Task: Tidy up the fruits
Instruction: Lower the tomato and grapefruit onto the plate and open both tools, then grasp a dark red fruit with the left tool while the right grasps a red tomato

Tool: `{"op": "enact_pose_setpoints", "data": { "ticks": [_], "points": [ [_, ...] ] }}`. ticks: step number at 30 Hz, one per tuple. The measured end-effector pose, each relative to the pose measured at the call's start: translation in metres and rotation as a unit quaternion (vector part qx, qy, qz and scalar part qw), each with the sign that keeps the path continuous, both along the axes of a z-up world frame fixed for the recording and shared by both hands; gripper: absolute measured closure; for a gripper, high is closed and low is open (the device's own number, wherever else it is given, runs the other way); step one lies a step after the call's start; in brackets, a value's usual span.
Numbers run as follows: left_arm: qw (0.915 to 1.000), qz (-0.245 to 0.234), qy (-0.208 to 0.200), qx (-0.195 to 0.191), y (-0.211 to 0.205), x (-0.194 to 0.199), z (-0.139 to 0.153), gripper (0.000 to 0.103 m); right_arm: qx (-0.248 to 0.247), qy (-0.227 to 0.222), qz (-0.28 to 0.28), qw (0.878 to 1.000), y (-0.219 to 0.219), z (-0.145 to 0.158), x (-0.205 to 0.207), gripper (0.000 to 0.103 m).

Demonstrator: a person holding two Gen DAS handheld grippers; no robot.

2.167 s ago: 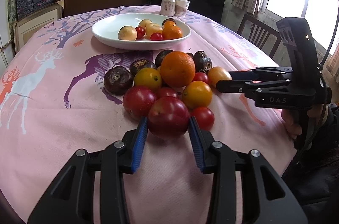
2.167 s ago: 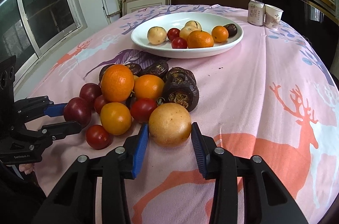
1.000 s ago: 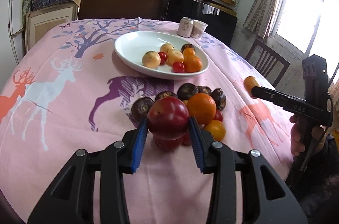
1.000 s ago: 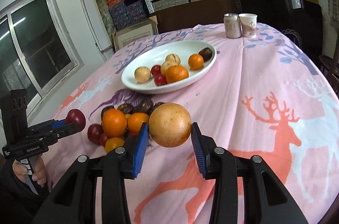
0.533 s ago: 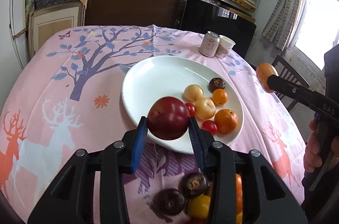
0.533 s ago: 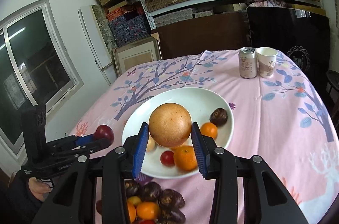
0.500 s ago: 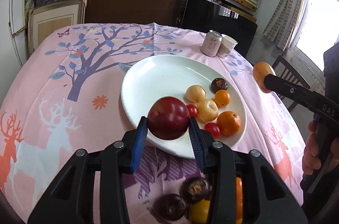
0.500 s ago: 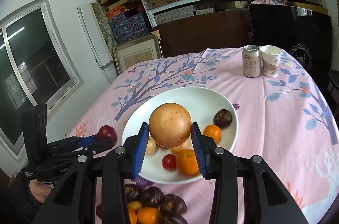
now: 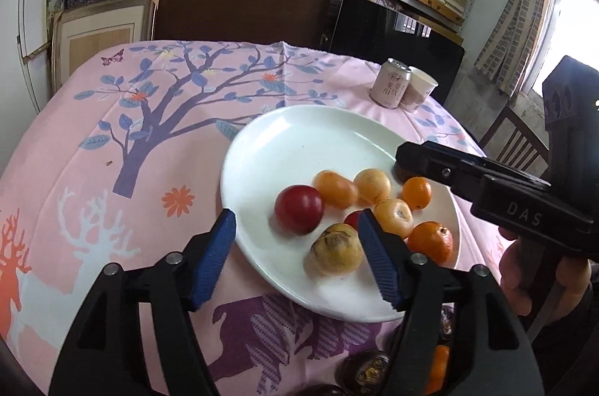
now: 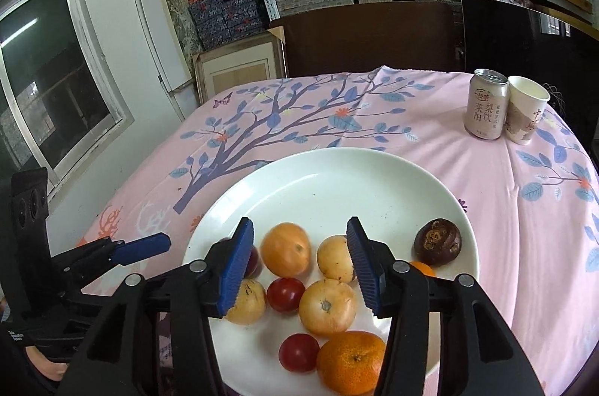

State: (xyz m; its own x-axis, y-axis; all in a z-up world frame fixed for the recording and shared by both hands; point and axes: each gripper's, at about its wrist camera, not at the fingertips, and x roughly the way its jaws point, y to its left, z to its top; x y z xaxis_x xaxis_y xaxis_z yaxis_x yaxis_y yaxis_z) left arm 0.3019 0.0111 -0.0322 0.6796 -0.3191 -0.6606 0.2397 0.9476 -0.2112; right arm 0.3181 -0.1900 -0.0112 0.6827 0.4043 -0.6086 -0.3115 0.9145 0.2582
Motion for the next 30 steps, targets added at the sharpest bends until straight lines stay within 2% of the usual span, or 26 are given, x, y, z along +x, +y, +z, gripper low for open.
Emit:
{"op": "enact_pose_setpoints", "data": {
  "ticks": [3,5,8,13,18,20,23,27,30],
  "points": [
    [0.9998,-0.013,-0.014,-0.003,0.0,-0.025,0.01,0.036,0.016,0.004,-0.01,1.0,-0.019,0.005,-0.018,0.05],
    [0.9993,-0.029,-0.022,0.006,-0.002,-0.047,0.012,0.032,0.036,0.011,-0.012,0.999,-0.035,0.004,-0.041,0.048],
    [0.9974,-0.061,-0.026,0.026,-0.007,-0.087,0.009,0.031,0.039,0.009,-0.011,0.999,-0.051,-0.003,-0.079,0.042],
    [0.99,-0.117,-0.012,0.077,-0.018,-0.151,-0.012,0.031,0.022,0.005,-0.014,1.0,-0.068,-0.024,-0.143,0.042],
    [0.9842,-0.131,0.009,0.118,-0.023,-0.183,-0.04,0.032,0.024,0.017,-0.022,0.999,-0.08,-0.049,-0.181,0.041],
    [0.9823,-0.129,0.024,0.134,-0.028,-0.184,-0.05,0.045,0.047,0.033,-0.026,0.998,-0.088,-0.055,-0.185,0.041],
    [0.9805,-0.132,0.038,0.14,-0.03,-0.179,-0.059,0.06,0.048,0.031,-0.034,0.998,-0.09,-0.057,-0.193,0.041],
    [0.9829,-0.127,0.042,0.127,-0.028,-0.172,-0.06,0.065,0.023,0.03,-0.018,0.999,-0.08,-0.059,-0.203,0.041],
    [0.9839,-0.128,0.036,0.12,-0.027,-0.172,-0.057,0.065,-0.015,0.024,0.023,0.999,-0.061,-0.059,-0.214,0.041]
  ]
}}
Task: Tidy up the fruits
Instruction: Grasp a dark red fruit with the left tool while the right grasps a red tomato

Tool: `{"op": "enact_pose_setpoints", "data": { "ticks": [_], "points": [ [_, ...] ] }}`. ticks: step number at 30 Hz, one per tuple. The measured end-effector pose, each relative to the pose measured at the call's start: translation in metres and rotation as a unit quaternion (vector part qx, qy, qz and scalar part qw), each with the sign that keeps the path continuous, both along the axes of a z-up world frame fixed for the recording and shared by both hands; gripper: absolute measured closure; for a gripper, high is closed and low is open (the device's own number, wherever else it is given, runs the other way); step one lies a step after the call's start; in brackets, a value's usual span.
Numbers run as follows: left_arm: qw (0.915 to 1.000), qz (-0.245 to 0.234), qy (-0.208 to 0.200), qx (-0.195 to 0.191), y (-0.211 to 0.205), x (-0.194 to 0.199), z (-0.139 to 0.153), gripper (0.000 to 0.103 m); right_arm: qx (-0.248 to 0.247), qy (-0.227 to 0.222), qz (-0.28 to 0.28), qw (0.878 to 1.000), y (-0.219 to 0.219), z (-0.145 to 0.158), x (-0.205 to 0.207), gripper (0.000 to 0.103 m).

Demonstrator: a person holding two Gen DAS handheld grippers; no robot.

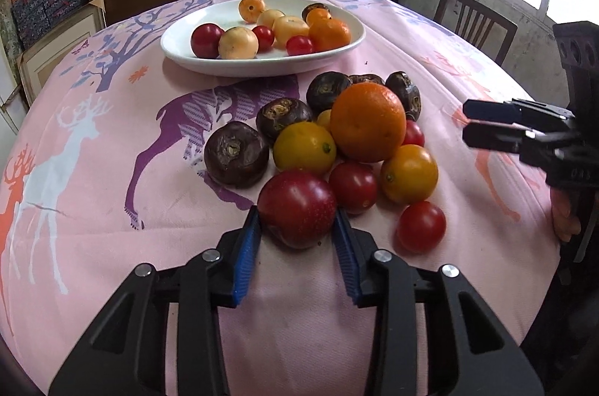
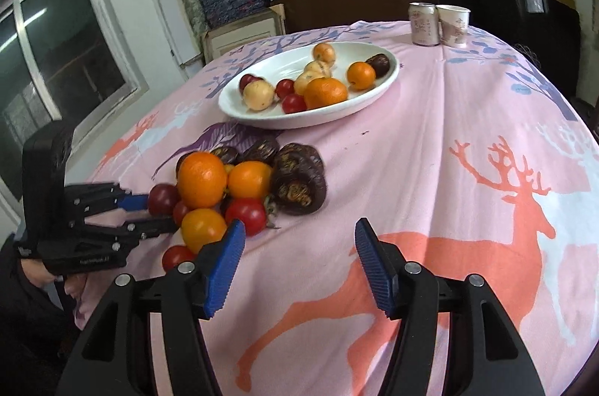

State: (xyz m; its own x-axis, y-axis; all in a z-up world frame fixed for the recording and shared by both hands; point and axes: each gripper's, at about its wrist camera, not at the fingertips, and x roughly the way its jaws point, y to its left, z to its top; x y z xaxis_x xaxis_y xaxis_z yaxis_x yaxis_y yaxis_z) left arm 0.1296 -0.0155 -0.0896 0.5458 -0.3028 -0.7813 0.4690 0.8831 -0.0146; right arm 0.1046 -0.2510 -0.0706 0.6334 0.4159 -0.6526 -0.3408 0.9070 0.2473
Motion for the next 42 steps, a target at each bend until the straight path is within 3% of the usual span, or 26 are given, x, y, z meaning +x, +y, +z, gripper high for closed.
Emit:
{"op": "enact_pose_setpoints", "data": {
  "ticks": [5,9,13,19,23,27,33,42],
  "points": [
    [0.9989,0.005,-0.029,-0.037,0.01,-0.006,0.011,0.066,-0.035,-0.007,0.079,0.996,0.035,-0.001,-0.023,0.041],
    [0.9971,0.026,-0.032,-0.065,0.021,-0.005,0.016,0.066,-0.027,0.001,0.111,0.993,0.055,-0.001,-0.032,0.05],
    [0.9968,0.028,-0.028,-0.069,0.022,-0.004,0.017,0.066,-0.035,0.009,0.129,0.991,0.078,-0.001,-0.037,0.059],
    [0.9968,0.024,-0.024,-0.072,0.023,-0.004,0.017,0.066,-0.059,0.019,0.12,0.991,0.098,-0.002,-0.034,0.06],
    [0.9967,0.024,-0.022,-0.074,0.023,-0.004,0.016,0.066,-0.071,0.02,0.113,0.991,0.103,-0.006,-0.029,0.073],
    [0.9965,0.025,-0.023,-0.076,0.023,-0.003,0.016,0.066,-0.056,0.022,0.11,0.992,0.098,-0.006,-0.027,0.074],
    [0.9952,0.03,-0.03,-0.088,0.028,-0.005,0.018,0.066,-0.02,0.011,0.102,0.995,0.076,0.005,-0.029,0.074],
    [0.9947,0.04,-0.031,-0.089,0.031,-0.006,0.019,0.066,0.02,-0.002,0.024,1.0,0.016,0.019,-0.015,0.074]
  ]
}}
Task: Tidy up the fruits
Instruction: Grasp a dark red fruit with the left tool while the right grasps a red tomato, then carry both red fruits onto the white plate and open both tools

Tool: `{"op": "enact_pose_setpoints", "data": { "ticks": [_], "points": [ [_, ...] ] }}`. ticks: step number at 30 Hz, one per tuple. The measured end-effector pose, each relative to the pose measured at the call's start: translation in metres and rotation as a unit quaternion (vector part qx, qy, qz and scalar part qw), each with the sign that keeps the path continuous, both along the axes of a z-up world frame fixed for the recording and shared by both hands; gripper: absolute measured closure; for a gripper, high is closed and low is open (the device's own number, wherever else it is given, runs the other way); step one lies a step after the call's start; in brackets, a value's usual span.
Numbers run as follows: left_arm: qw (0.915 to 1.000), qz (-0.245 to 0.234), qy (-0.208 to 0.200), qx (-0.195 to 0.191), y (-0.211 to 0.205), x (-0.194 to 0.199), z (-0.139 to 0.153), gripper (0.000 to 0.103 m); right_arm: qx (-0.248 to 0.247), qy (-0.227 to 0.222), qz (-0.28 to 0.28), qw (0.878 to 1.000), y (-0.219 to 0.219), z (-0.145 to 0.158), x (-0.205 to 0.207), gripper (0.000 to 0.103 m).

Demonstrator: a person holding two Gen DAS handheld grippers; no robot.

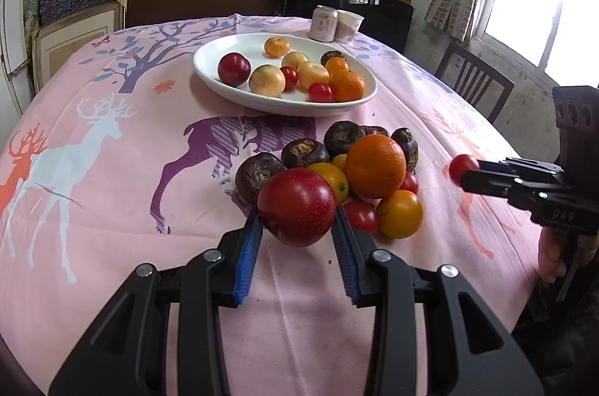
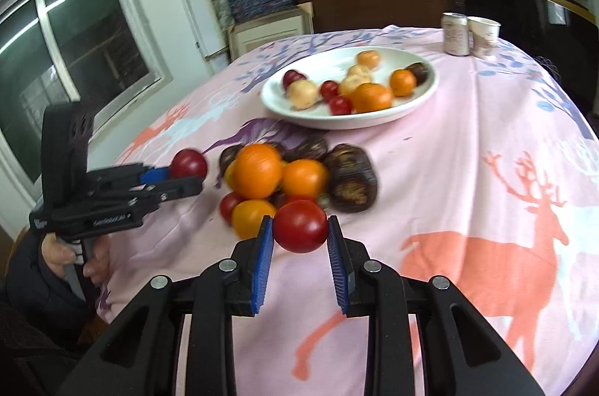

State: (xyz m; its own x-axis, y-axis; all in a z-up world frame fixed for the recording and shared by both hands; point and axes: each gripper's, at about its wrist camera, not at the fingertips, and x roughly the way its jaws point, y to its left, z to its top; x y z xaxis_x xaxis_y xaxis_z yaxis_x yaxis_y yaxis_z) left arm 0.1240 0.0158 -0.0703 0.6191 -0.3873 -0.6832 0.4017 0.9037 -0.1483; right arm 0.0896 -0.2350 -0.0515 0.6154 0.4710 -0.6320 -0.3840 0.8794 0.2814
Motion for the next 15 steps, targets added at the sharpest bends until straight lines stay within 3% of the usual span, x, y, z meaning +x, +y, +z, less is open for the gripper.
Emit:
{"op": "enact_pose_setpoints", "data": {
  "ticks": [10,15],
  "points": [
    [0.9995,0.025,0.019,-0.006,0.008,0.015,0.004,0.066,-0.001,-0.036,-0.048,0.998,-0.034,0.026,0.018,0.074],
    [0.9994,0.033,-0.001,0.012,-0.001,0.036,0.027,0.066,-0.014,-0.067,-0.084,0.994,-0.047,0.052,0.044,0.074]
  ]
}}
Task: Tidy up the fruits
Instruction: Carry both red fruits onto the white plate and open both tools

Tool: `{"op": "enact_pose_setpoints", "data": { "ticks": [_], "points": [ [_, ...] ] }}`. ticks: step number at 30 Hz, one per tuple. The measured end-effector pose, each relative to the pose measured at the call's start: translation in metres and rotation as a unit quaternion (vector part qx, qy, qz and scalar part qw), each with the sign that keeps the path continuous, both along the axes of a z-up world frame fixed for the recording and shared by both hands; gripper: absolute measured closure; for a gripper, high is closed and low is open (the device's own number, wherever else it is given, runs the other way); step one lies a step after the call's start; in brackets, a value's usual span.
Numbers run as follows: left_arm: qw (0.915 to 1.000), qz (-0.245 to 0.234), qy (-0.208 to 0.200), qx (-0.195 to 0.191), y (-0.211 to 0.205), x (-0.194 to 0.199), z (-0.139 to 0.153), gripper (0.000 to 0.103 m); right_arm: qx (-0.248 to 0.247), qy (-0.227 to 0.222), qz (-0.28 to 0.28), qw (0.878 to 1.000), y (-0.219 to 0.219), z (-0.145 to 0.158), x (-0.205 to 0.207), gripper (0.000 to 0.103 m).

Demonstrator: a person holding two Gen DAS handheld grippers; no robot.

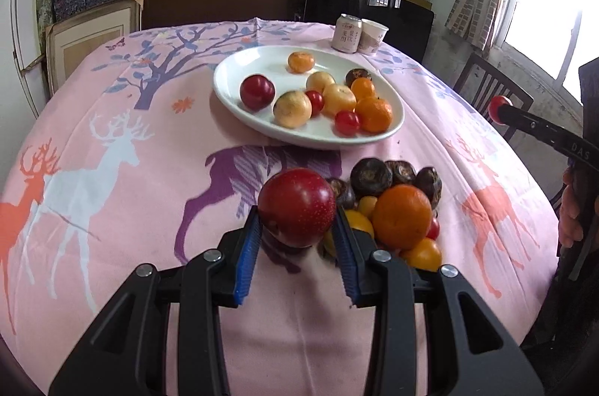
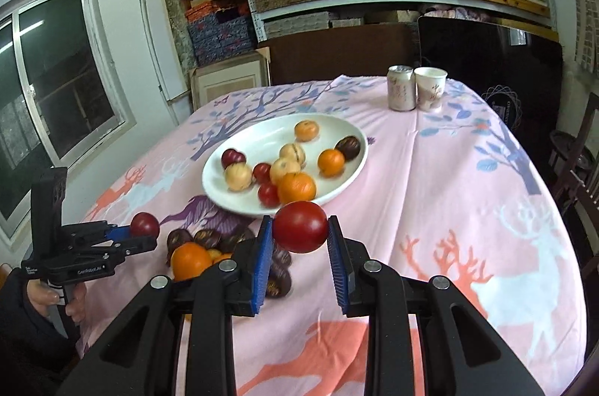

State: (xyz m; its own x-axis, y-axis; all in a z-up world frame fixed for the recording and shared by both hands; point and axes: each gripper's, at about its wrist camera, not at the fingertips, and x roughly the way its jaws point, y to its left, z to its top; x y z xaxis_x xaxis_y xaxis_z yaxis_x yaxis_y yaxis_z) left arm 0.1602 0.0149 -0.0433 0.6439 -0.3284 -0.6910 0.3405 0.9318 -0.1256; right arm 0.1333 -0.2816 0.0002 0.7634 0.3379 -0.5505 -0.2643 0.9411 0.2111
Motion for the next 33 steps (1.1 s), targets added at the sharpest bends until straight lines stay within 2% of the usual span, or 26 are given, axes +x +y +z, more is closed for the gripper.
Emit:
{"op": "enact_pose_setpoints", "data": {
  "ticks": [5,8,12,16,19,21,23,25,29,33],
  "points": [
    [0.9993,-0.01,-0.036,0.004,-0.015,0.037,0.033,0.066,-0.009,-0.016,-0.015,1.0,0.001,0.018,0.043,0.074],
    [0.9995,-0.012,-0.029,-0.006,-0.023,0.072,0.04,0.066,-0.01,-0.017,-0.023,1.0,0.006,0.019,0.076,0.074],
    [0.9999,-0.005,0.0,-0.014,-0.035,0.124,0.032,0.066,0.003,0.0,-0.023,1.0,0.02,0.006,0.12,0.074],
    [0.9999,-0.002,0.01,-0.004,-0.051,0.158,0.022,0.066,-0.012,0.008,-0.015,1.0,0.04,-0.012,0.157,0.073],
    [0.9997,0.003,0.023,-0.003,-0.058,0.181,0.012,0.065,-0.036,0.004,-0.022,0.999,0.05,-0.022,0.172,0.072],
    [0.9995,0.011,0.03,-0.009,-0.059,0.189,0.006,0.061,-0.035,0.002,-0.023,0.999,0.05,-0.027,0.174,0.067],
    [0.9996,0.017,0.018,-0.014,-0.057,0.188,0.006,0.044,-0.028,0.006,-0.022,0.999,0.045,-0.031,0.172,0.063],
    [0.9996,0.025,0.007,-0.014,-0.055,0.182,0.009,0.038,-0.024,0.003,-0.027,0.999,0.038,-0.029,0.168,0.062],
    [0.9994,0.02,-0.001,-0.029,-0.045,0.155,0.018,0.035,-0.009,0.003,-0.027,1.0,0.027,-0.024,0.149,0.058],
    [0.9996,0.005,-0.026,-0.005,-0.038,0.101,0.021,0.028,-0.018,-0.006,-0.037,0.999,0.017,-0.025,0.123,0.053]
  ]
}}
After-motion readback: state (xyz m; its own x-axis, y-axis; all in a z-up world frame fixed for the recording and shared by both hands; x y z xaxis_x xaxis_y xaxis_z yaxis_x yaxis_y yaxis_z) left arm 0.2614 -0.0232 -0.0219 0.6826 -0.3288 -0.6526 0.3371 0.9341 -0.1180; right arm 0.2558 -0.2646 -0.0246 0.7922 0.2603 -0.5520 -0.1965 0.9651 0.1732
